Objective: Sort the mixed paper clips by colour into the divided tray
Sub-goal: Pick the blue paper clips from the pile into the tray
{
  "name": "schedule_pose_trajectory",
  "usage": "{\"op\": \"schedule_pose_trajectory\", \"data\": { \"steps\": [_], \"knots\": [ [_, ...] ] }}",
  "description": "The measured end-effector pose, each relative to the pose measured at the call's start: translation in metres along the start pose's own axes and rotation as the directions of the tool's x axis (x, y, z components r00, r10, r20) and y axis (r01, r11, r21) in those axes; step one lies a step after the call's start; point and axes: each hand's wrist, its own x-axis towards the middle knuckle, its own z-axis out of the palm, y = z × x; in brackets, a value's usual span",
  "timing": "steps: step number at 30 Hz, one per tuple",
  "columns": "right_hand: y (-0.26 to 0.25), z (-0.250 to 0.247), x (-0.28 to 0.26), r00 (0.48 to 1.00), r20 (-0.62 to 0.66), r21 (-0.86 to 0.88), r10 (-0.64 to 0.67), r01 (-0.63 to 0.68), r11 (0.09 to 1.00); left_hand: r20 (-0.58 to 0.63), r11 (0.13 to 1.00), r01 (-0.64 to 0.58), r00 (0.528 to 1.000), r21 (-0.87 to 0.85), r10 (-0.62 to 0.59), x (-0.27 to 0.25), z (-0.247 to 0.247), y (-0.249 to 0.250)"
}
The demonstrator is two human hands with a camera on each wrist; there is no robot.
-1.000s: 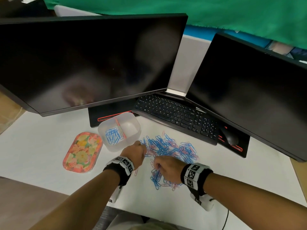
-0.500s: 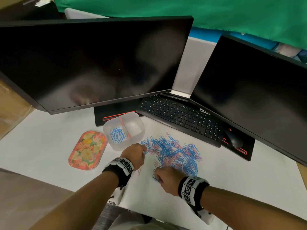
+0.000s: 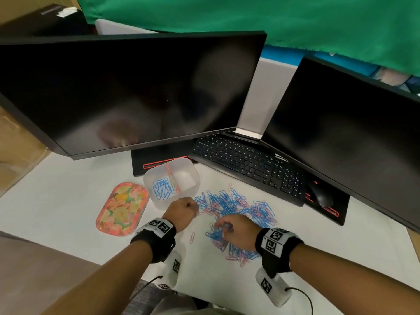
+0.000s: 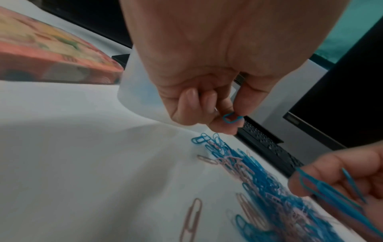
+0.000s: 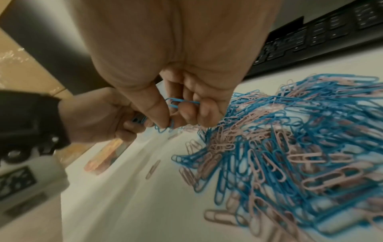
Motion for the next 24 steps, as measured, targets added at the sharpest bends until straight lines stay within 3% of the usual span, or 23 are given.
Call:
{"op": "schedule_pose_trajectory", "data": {
  "steps": [4,8,11,13,18,21,24],
  "knots": [
    [-0.013,-0.010,0.007,0.998,0.019,0.210,0.052,-0.055,0.976,0.016,0.970,0.050,0.999,-0.237,-0.047,-0.007,-0.010,0.013],
    [-0.035,-0.011,0.020,0.995,0.043,0.595,0.092,-0.099,0.798,0.029,0.866,0.108,0.994,-0.489,-0.107,-0.013,-0.028,0.032],
    [-0.061,-0.007,0.034,0.994,0.062,0.729,0.087,-0.105,0.677,-0.055,0.815,0.062,0.992,-0.576,-0.114,-0.015,-0.044,0.038],
    [-0.079,-0.006,0.047,0.993,0.096,0.749,0.071,-0.119,0.652,-0.121,0.795,0.033,0.984,-0.606,-0.132,-0.015,-0.056,0.040],
    [-0.118,-0.004,0.074,0.996,0.062,0.639,0.065,-0.090,0.764,-0.224,0.811,0.039,0.953,-0.584,-0.206,-0.010,-0.081,0.040],
    [-0.138,-0.006,0.086,0.998,0.038,0.436,0.048,-0.059,0.898,-0.249,0.824,0.067,0.936,-0.563,-0.247,0.000,-0.089,0.035],
    [-0.152,-0.009,0.098,0.998,0.017,0.232,0.053,-0.056,0.971,-0.284,0.832,0.081,0.918,-0.549,-0.276,0.003,-0.091,0.034]
  ]
}}
